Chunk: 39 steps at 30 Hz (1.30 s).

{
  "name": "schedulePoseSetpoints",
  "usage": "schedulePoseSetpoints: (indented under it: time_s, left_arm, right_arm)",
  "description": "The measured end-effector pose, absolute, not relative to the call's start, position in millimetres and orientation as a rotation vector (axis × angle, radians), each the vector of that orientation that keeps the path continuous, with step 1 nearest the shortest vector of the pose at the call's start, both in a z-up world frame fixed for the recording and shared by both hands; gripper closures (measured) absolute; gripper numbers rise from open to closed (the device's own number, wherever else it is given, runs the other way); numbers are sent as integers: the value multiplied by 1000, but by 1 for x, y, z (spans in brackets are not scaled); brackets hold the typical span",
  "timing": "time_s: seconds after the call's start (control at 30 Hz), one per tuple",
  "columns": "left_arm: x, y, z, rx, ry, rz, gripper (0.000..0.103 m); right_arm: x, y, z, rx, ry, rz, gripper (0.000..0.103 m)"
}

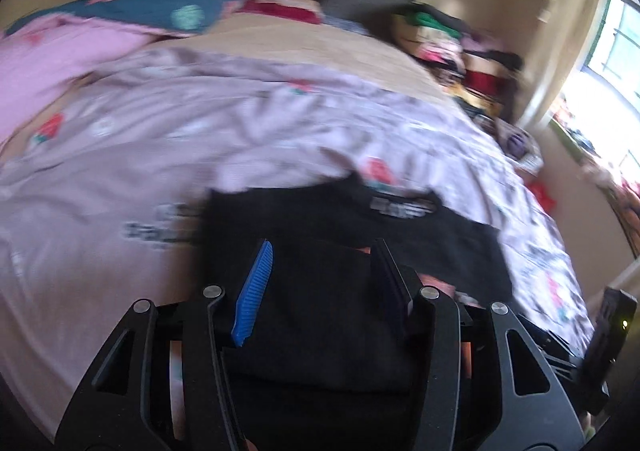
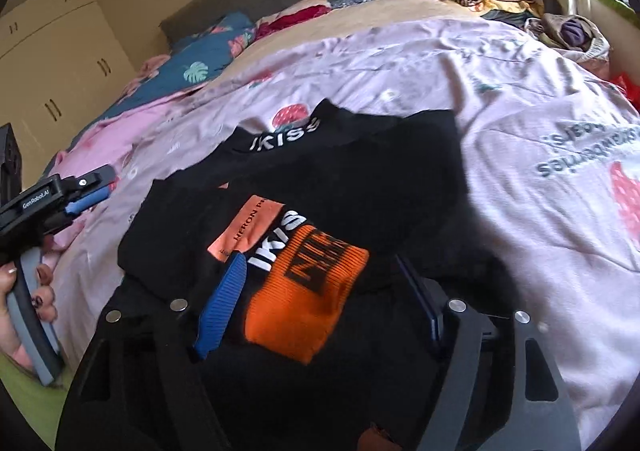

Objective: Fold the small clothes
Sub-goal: 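Grasp the orange cuff lying on the shirt with the right tool and lift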

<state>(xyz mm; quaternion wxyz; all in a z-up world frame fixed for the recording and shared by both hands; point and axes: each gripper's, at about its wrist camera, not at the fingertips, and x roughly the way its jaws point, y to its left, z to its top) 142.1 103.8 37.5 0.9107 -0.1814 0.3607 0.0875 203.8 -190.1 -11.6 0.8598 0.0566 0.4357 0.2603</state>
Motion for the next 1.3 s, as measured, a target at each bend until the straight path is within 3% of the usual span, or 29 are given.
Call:
schedulePoseSetpoints:
  time_s: [0.1,0.13,0.17,0.2,0.23,0.5,0.67,0.73,0.8,1.3]
  left_arm:
    - [135,136,27,-399,759,258,51]
    - [135,141,23,-405,766,268,51]
    - [134,144,21,-408,773,275,51]
    - [134,150,16,-418,783,282,51]
    - [135,154,11,-430,791,282,51]
    - [155,159,-25,-518,855,237,51]
    - [163,157,-42,-520,886,243,53]
    - [165,153,-43,-498,880,236,86]
    - [164,148,-40,-468,869,240,94]
    - [163,139,-34,-404,851,244,94]
  right_arm:
    - [211,-179,-28,85,950,531,31]
    - [212,-175,-34,88,956,538,38]
    - [212,-175,-35,97,952,544,56]
    - [211,-175,-35,115,943,558,67]
    - [210,-177,-33,152,937,586,91]
    - [186,-188,27,134,668,667,92]
    - [186,-197,32,87,640,633,92]
    - [189,-198,28,85,653,627,92]
    - [191,-197,24,79,661,617,92]
    - [205,-197,-2,14,755,491,90]
